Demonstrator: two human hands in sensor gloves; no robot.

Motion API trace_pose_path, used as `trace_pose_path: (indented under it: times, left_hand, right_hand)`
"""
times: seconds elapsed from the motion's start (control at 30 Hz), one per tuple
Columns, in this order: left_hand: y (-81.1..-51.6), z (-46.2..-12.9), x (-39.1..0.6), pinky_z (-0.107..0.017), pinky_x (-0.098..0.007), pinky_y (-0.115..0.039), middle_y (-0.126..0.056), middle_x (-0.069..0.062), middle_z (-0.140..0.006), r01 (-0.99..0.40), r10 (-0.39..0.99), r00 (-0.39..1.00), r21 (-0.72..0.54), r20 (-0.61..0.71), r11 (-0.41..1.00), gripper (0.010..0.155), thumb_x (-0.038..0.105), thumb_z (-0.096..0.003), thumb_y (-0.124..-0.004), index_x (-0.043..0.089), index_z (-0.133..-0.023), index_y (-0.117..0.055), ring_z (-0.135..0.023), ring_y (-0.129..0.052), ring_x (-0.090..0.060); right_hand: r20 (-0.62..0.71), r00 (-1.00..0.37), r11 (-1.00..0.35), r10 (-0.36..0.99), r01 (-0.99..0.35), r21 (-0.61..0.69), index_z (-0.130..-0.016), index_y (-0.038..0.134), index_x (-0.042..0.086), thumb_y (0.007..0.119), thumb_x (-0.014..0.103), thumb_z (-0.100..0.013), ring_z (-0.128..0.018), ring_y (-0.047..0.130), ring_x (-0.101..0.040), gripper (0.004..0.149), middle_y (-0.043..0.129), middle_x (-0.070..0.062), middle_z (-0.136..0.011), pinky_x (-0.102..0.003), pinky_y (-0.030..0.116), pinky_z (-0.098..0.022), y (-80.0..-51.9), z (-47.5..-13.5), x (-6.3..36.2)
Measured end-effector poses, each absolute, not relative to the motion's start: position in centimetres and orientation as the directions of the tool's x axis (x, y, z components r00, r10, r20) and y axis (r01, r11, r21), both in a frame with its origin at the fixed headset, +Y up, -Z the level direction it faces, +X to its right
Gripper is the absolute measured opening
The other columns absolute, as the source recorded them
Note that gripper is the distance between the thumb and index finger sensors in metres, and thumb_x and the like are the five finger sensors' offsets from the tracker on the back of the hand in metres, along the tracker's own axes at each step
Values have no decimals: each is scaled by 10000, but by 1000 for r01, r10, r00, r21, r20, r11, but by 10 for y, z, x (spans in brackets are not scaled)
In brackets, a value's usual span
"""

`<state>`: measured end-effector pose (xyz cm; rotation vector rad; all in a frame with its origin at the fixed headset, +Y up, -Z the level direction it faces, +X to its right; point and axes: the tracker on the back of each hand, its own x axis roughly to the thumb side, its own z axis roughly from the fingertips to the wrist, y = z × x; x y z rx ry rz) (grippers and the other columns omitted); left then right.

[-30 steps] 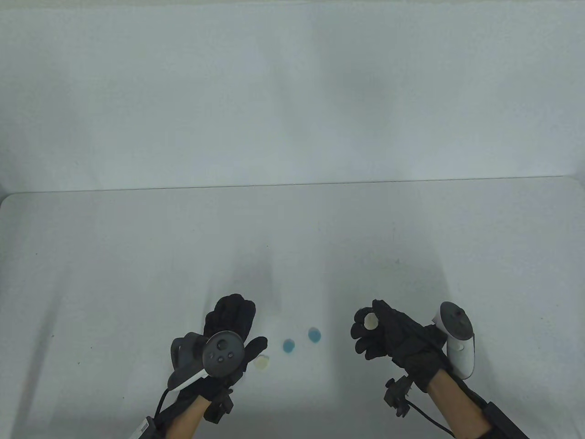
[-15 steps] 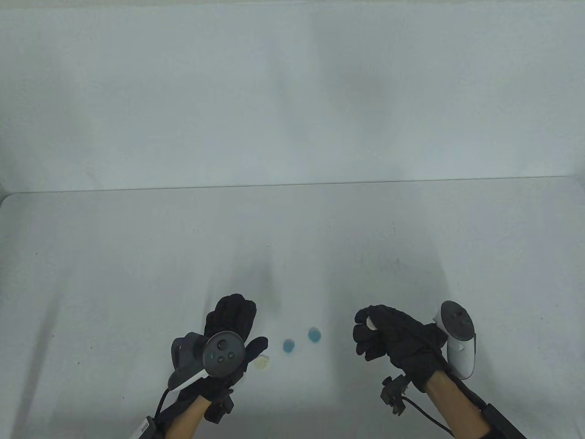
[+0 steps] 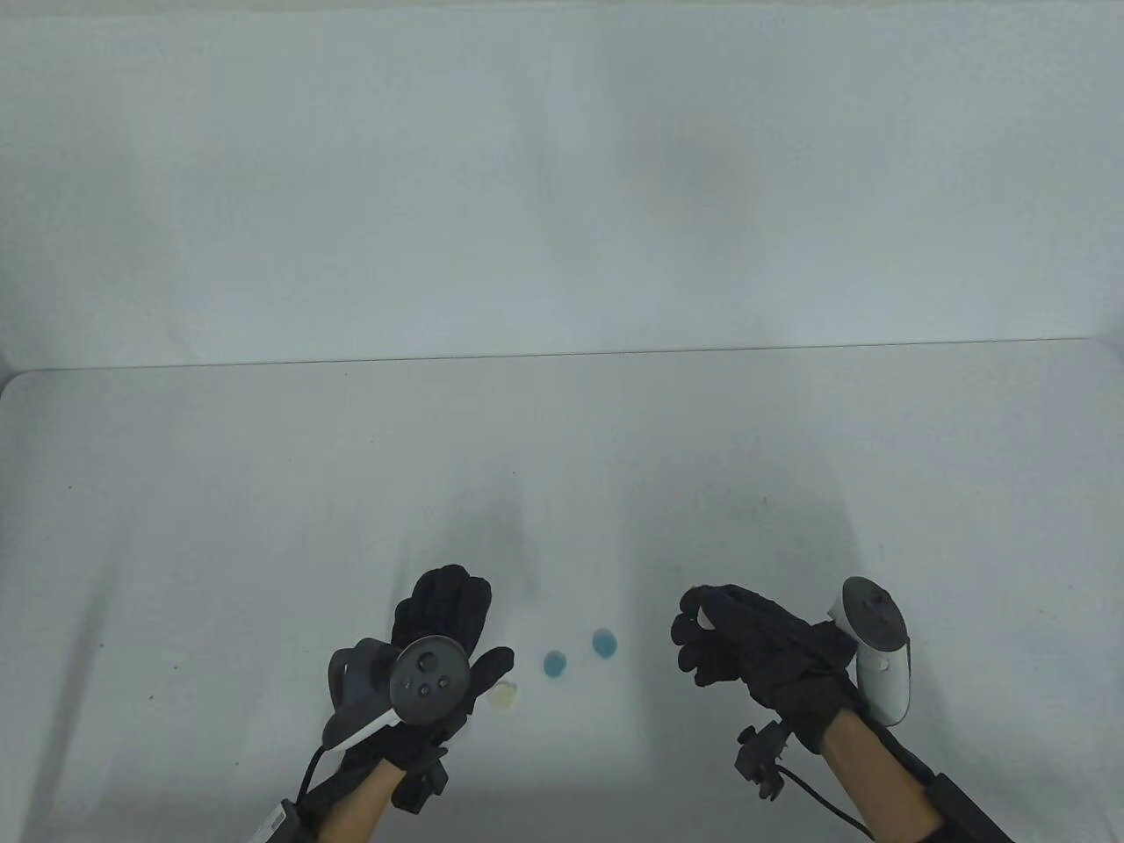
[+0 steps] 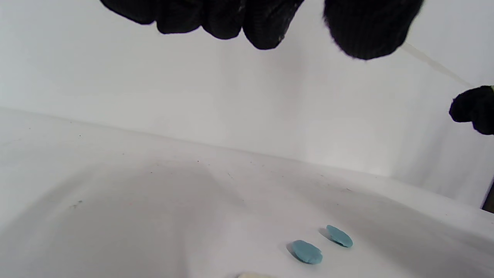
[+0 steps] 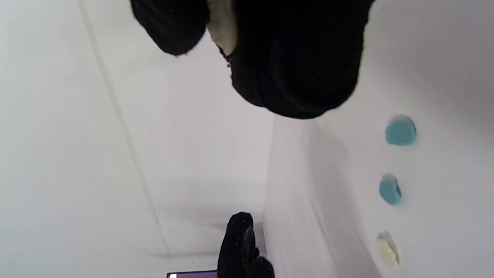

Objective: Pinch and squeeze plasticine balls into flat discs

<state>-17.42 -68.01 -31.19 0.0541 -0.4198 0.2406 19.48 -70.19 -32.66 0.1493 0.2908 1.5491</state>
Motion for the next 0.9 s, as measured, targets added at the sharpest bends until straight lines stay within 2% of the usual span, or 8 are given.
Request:
trace_pose_path:
  times: [0.27, 0.33, 0.43, 0.53, 0.6, 0.67, 0.83, 0.9]
  left_hand:
    - [-680, -312, -174, -734, -631, -455, -390, -284, -1160, -249, 227, 883, 1, 411, 968, 771, 466, -539, -694, 39, -1139, -465, -1064, -430, -557]
    - [-680, -312, -174, -734, -630, -455, -390, -284, -1160, -243, 222, 885, 0, 410, 970, 772, 466, -539, -693, 38, -1140, -465, -1063, -431, -557]
    - [-679, -312, -174, -734, -630, -455, -390, -284, -1160, -247, 223, 883, 4, 412, 969, 771, 466, -539, -693, 40, -1140, -464, -1063, -432, -557]
    - [-680, -312, -174, -734, -631, -454, -389, -284, -1160, -245, 223, 884, 1, 410, 970, 771, 467, -540, -692, 38, -1140, -464, -1063, -429, -558]
    - [-679, -312, -174, -734, -631, -455, -390, -285, -1160, -245, 222, 884, 4, 411, 969, 769, 468, -540, -691, 43, -1139, -463, -1063, -429, -557]
    - [-680, -312, -174, -735, -631, -453, -390, -287, -1159, -250, 227, 883, 2, 411, 968, 771, 466, -539, -693, 40, -1140, -464, -1063, -430, -557]
    - [-679, -312, -174, -735, -630, -454, -390, -283, -1160, -249, 226, 883, 4, 412, 968, 770, 467, -539, -692, 41, -1140, -465, -1065, -430, -555]
    - [-679, -312, -174, -735, -631, -452, -389, -285, -1159, -247, 225, 884, 0, 411, 969, 771, 466, -540, -693, 38, -1140, -465, -1064, -428, -557]
  right_hand:
    - [-51, -41, -28, 998, -971, 236, -932, 741, 35, 745, 314, -578, -465, 1065, -181, 450, 997, -74, -654, -203, 981, -297, -695, -325, 196]
    - [-50, -37, -25, 998, -974, 226, -950, 722, 30, 741, 315, -580, -474, 1062, -180, 467, 991, -68, -662, -203, 980, -303, -695, -325, 196]
    - [-61, -8, 7, 998, -972, 235, -989, 667, 14, 681, 323, -606, -559, 1021, -222, 492, 942, -80, -737, -239, 957, -379, -697, -324, 196]
    - [-81, 59, 80, 995, -954, 289, -1049, 587, -26, 573, 488, -627, -687, 919, -353, 666, 843, -195, -870, -351, 888, -496, -700, -325, 195]
    - [-82, 52, 73, 995, -957, 281, -1037, 609, -25, 586, 547, -608, -690, 914, -368, 715, 838, -210, -879, -359, 885, -500, -701, -324, 195]
    - [-79, 32, 52, 996, -962, 269, -1013, 642, -12, 624, 530, -600, -663, 939, -344, 681, 864, -189, -852, -336, 904, -477, -700, -325, 196]
    - [-62, -6, 7, 998, -980, 199, -884, 781, 77, 733, 436, -574, -504, 1026, -212, 477, 969, -64, -687, -227, 958, -337, -697, -324, 200]
    - [-60, -12, -1, 998, -983, 185, -844, 811, 88, 755, 416, -563, -446, 1041, -178, 436, 988, -37, -629, -200, 964, -286, -695, -324, 200]
